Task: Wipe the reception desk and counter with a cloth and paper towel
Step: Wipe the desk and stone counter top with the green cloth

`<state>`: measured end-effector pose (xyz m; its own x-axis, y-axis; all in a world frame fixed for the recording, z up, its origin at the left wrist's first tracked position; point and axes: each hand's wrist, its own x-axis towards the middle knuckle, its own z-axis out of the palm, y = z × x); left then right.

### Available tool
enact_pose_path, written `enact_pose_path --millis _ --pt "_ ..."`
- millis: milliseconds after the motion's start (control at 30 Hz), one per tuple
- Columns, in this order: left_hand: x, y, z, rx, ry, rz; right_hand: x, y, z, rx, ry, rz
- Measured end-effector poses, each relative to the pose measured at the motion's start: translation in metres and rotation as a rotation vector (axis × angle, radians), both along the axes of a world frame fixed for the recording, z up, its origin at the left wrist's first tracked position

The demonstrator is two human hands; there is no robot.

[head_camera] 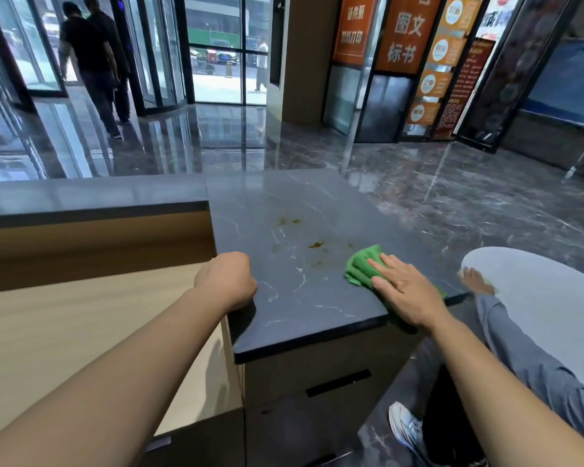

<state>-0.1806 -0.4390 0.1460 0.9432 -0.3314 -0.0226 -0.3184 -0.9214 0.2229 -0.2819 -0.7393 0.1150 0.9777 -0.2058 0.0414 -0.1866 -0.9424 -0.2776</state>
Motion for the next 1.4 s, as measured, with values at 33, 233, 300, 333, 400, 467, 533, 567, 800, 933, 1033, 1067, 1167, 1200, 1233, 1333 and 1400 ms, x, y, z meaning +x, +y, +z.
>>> enact_pose_path --millis 33,233,300,333,400,467,533,567,800,933,1033,1067,1167,1200,1233,1333,1400 --pt "0.001 -0.006 0.001 0.021 0.03 0.03 0.004 -0.018 0.0 -0.008 0.009 -0.035" --pt "0.003 -0.025 0.008 0.137 0.039 0.123 0.038 -0.039 0.003 -0.117 0.11 -0.237" --pt "-0.002 -0.034 0.004 0.161 0.037 0.157 0.046 -0.011 0.005 -0.146 0.11 -0.236" --pt "-0.005 -0.04 0.002 0.166 0.048 0.182 0.049 0.009 0.005 -0.14 0.101 -0.2" --pt "-0.007 -0.051 -0.002 0.166 0.091 0.24 0.049 0.055 0.003 -0.131 0.079 -0.073" --pt "-0.005 -0.056 -0.005 0.166 0.128 0.253 0.039 0.097 0.001 -0.137 0.054 0.082" --pt "0.0 -0.053 -0.011 0.165 0.171 0.214 0.026 0.11 0.001 -0.152 0.044 0.229" --pt "0.0 -0.049 -0.015 0.156 0.194 0.189 0.022 0.103 0.003 -0.143 0.046 0.289" --pt "-0.008 -0.021 -0.034 0.072 0.13 0.09 0.041 -0.03 0.011 -0.109 0.124 0.134" --pt "-0.008 -0.025 -0.019 0.146 0.135 0.07 0.086 -0.089 0.007 -0.123 0.146 -0.055" --pt "-0.007 -0.027 -0.016 0.185 0.145 0.072 0.111 -0.092 0.01 -0.106 0.16 -0.139" --pt "-0.005 -0.029 -0.016 0.206 0.147 0.087 0.114 -0.088 0.011 -0.115 0.165 -0.162" --pt "-0.005 -0.042 -0.007 0.28 0.148 0.151 0.089 -0.066 0.008 -0.128 0.153 -0.207" --pt "-0.005 -0.047 -0.003 0.326 0.157 0.164 0.072 -0.056 0.005 -0.133 0.135 -0.212" --pt "-0.005 -0.051 0.001 0.357 0.174 0.179 0.053 -0.047 0.002 -0.133 0.119 -0.214" --pt "0.006 -0.058 -0.001 0.338 0.25 0.216 0.008 -0.027 -0.003 -0.146 0.107 -0.213" --pt "0.01 -0.059 0.0 0.303 0.268 0.236 0.005 -0.027 -0.004 -0.146 0.118 -0.221"
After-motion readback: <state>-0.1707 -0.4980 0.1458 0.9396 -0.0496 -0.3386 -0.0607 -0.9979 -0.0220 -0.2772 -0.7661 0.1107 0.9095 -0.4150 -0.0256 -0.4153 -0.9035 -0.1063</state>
